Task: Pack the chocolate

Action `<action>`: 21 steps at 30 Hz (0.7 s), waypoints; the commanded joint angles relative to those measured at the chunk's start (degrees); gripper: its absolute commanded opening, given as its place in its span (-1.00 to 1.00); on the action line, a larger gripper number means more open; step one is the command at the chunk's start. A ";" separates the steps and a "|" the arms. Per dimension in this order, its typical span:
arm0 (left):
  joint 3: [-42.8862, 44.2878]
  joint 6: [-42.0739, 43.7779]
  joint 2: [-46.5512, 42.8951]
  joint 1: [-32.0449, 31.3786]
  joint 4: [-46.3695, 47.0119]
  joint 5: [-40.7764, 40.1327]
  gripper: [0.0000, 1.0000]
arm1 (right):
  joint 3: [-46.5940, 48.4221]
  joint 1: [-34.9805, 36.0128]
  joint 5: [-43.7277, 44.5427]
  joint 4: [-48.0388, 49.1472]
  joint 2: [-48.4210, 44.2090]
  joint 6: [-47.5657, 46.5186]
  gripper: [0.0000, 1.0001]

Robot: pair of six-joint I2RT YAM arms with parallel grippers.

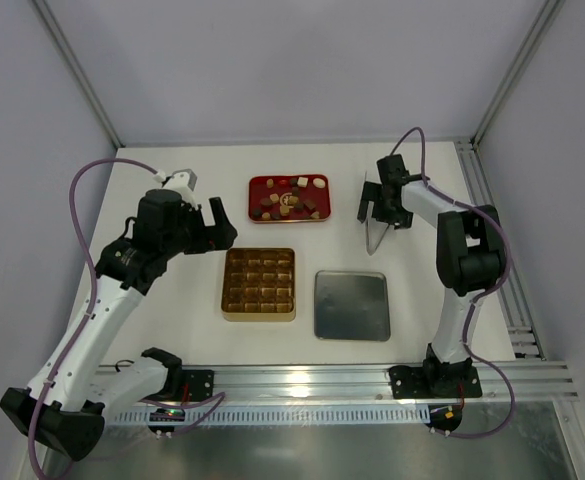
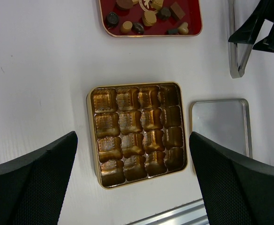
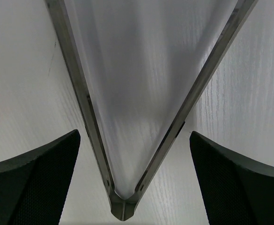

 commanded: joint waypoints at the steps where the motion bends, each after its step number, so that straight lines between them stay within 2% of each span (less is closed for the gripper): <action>1: 1.58 1.23 -0.48 -0.06 0.21 0.98 0.99 | 1.93 0.07 1.76 -0.13 1.00 0.86 0.96; 12: 0.87 0.53 -0.22 -0.06 0.56 1.24 0.99 | 3.24 2.00 5.36 -1.27 3.72 1.74 0.88; 21: 0.79 0.62 -0.57 -0.06 0.47 1.24 0.99 | 2.63 2.09 4.13 -0.48 4.69 3.59 0.77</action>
